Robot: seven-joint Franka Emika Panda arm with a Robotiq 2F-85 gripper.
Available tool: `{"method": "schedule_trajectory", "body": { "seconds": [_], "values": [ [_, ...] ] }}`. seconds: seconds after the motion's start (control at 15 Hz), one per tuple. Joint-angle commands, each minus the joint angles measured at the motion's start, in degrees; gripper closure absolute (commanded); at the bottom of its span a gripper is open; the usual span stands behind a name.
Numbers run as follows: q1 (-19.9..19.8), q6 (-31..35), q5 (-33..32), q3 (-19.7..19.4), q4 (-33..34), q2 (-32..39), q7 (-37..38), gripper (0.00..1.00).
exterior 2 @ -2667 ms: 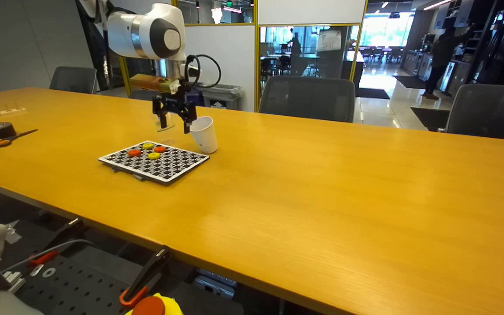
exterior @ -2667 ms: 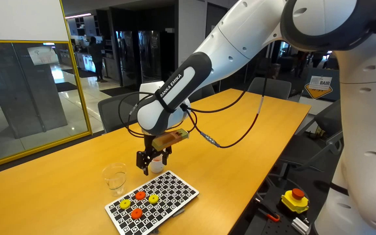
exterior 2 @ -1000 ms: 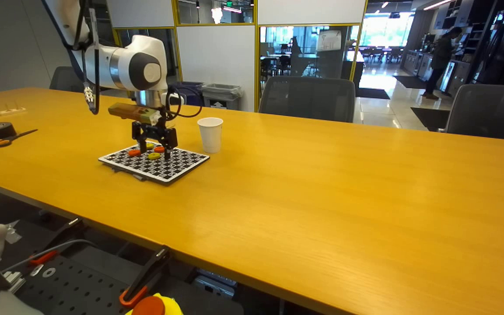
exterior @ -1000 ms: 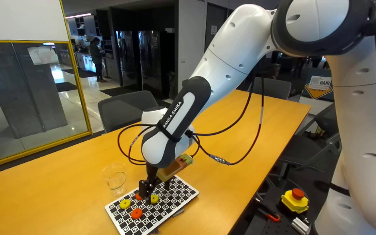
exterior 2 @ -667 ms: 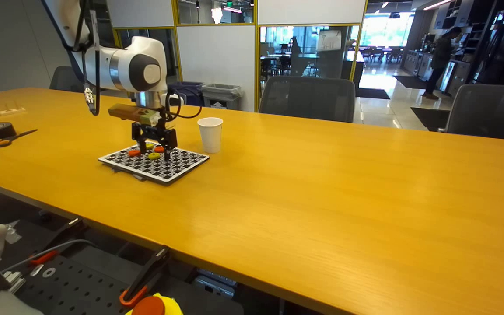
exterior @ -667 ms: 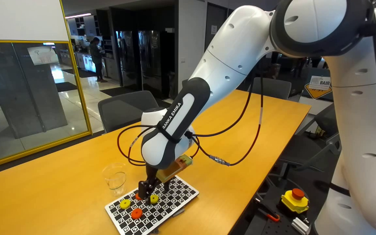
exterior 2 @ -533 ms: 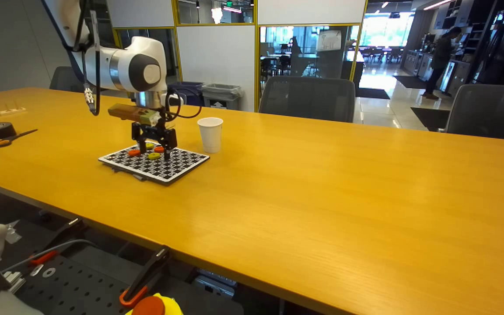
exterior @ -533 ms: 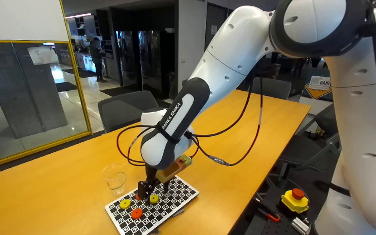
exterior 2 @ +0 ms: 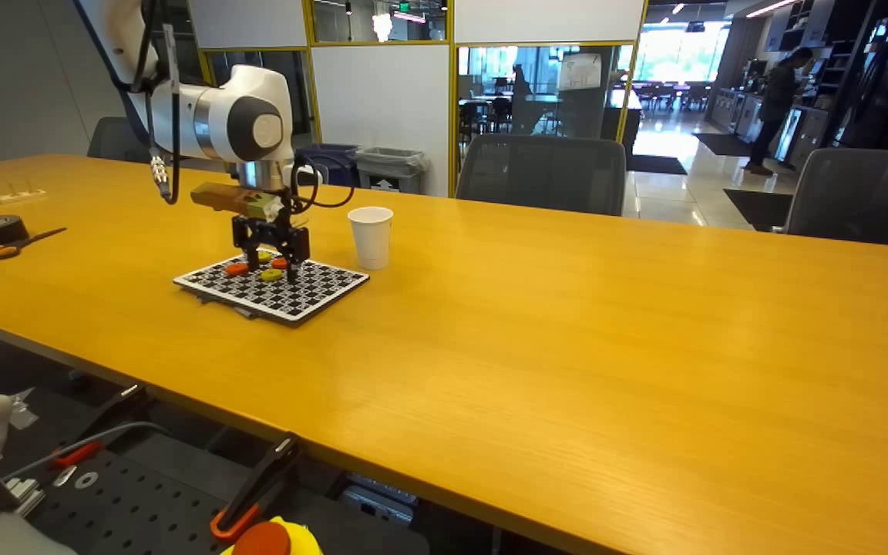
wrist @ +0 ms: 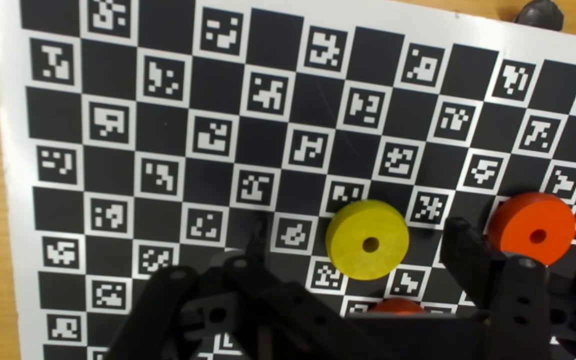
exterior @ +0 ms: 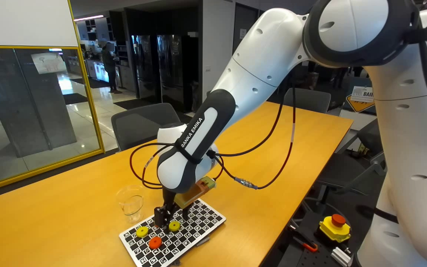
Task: Put the orange rings inside the white cup and the yellow rings inside the clear cup
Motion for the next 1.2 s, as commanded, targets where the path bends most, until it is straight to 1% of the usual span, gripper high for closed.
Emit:
{"method": "schedule_trajectory", "body": {
  "seconds": [0.0, 0.07, 0.33, 0.47, 0.67, 0.93, 1.13],
  "values": [
    [0.69, 0.86, -0.05, -0.38, 1.21, 0.75, 0.48, 0.42],
    [0.66, 0.83, -0.02, -0.38, 1.24, 0.72, 0.47, 0.51],
    [0.54, 0.53, 0.23, -0.57, 1.46, 0.5, 0.59, 0.79],
    [0.78, -0.09, -0.17, -0.73, 1.47, -0.46, 0.93, 0.77],
    [1.03, -1.69, -1.1, -1.25, 1.7, -3.17, 1.38, 0.76],
    [1.48, -6.24, -3.34, -1.78, 4.17, -7.05, 2.32, 0.77],
    [1.3, -11.06, -4.9, -1.31, 7.53, -8.3, 2.17, 0.77]
  ]
}}
